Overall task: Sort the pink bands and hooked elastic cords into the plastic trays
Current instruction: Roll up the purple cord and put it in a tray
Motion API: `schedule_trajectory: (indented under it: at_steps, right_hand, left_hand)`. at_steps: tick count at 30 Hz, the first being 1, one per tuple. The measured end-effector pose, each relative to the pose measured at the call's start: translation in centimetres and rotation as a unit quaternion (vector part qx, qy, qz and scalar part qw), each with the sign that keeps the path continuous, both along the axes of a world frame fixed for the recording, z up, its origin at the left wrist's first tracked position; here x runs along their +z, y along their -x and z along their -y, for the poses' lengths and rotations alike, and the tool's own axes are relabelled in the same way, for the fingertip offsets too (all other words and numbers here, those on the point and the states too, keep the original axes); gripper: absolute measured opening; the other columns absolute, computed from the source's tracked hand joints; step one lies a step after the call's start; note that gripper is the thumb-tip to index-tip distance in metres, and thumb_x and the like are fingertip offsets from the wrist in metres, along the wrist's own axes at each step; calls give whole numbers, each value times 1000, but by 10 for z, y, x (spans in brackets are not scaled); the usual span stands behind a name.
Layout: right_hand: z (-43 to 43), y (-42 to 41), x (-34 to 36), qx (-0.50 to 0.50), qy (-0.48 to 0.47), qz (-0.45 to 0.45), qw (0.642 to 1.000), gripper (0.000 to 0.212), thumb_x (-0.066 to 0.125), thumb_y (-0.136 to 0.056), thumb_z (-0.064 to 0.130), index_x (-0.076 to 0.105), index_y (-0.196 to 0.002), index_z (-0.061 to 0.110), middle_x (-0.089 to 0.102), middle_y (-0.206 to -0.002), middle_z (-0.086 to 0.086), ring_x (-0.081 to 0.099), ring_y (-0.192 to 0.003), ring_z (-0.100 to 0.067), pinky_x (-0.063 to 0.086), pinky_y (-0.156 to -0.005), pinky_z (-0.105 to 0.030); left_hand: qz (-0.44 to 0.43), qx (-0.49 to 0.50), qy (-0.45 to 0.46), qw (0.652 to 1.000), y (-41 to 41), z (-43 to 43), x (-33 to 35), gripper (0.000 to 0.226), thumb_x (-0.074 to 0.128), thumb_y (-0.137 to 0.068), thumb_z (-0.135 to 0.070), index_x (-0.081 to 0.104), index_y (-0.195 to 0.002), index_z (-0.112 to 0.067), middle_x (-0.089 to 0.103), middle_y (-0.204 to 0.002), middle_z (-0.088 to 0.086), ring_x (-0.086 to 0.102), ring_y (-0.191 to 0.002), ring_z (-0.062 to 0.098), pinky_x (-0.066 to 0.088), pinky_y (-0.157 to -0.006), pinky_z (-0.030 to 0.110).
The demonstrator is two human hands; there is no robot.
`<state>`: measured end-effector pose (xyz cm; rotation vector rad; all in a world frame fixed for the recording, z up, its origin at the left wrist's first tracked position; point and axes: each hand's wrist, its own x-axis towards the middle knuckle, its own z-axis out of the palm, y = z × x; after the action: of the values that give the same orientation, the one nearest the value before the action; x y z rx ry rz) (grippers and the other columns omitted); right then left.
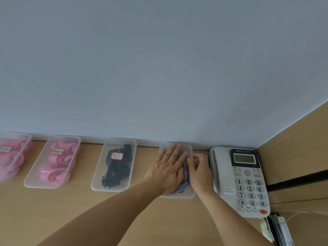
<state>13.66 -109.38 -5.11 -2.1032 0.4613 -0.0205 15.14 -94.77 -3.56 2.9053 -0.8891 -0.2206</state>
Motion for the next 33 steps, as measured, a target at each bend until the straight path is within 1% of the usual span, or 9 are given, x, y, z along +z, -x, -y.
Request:
schedule_trajectory:
  at_steps: [5, 7, 9, 11, 14, 20, 25, 30, 33]
  right_hand:
    - [0, 3, 2, -13, -39, 3, 999, 4, 56, -97, 34, 54, -101, 34, 63, -82, 20, 56, -75, 11, 37, -59, -7]
    - [2, 8, 4, -9, -41, 0, 999, 10, 52, -100, 33, 55, -91, 32, 62, -81, 18, 56, -74, 7, 37, -59, -9]
    - [6, 18, 3, -12, -60, 0, 998, 17, 52, -100, 27, 59, -85, 27, 65, -80, 10, 61, -75, -9, 45, -65, -22]
    - [7, 30, 0, -11, -84, -8, 996, 12, 56, -99, 21, 66, -94, 15, 70, -87, 0, 65, -84, -19, 51, -76, -36]
    - [6, 40, -2, -37, -118, -22, 992, 16, 60, -97, 22, 68, -98, 9, 73, -91, -6, 67, -88, -23, 53, -82, -42]
    - [5, 44, 8, -42, -95, -25, 994, 19, 63, -95, 27, 67, -91, 9, 69, -81, -3, 63, -75, -19, 45, -64, -25]
    - [-2, 81, 2, -51, -231, -38, 971, 13, 66, -93, 19, 61, -101, 10, 51, -67, -2, 45, -51, -14, 38, -50, -29]
    - [-1, 79, 9, -12, -169, -2, 986, 20, 70, -90, 23, 63, -107, 17, 57, -70, -5, 52, -59, -21, 43, -58, -36]
    - [-4, 83, 12, 14, -106, -34, 994, 41, 80, -70, 47, 58, -104, 38, 70, -87, 18, 64, -72, -1, 47, -60, -14]
  left_hand:
    - [6, 8, 2, 1000, -1, -1, -4, 73, 3, -95, -61, 4, -157, -22, -10, -163, 8, -23, -147, 21, -15, -119, 42]
    - [6, 4, -1, 1000, -1, -1, -5, 76, 4, -94, -65, 4, -157, -22, -9, -164, 9, -22, -148, 24, -11, -120, 45]
    - [10, 2, -6, 1000, -2, -1, -5, 78, 3, -93, -66, 4, -157, -22, -8, -164, 9, -24, -147, 29, -10, -120, 49]
    - [19, 1, -12, 1000, -3, -1, -3, 78, 1, -93, -67, 6, -157, -23, -5, -164, 8, -25, -146, 35, -10, -120, 51]
    - [21, -3, -25, 999, -3, 0, -2, 77, 2, -93, -66, 6, -157, -23, -3, -164, 10, -25, -146, 37, -12, -119, 50]
    - [5, 17, -18, 1000, -4, 2, -1, 73, -3, -93, -60, 0, -156, -24, -9, -164, 8, -29, -145, 33, -15, -118, 47]
    - [-1, 22, -5, 1000, -4, 1, 1, 70, -8, -92, -50, -1, -156, -24, -10, -164, 5, -28, -146, 29, -13, -120, 44]
    - [12, 43, 13, 999, -5, 0, 4, 61, 9, -102, -41, 2, -156, -13, -4, -165, 3, -22, -148, 25, -15, -119, 38]
    - [3, 41, 7, 999, -5, 0, 5, 60, 9, -103, -40, 1, -156, -14, -8, -165, 2, -23, -148, 25, -14, -119, 39]
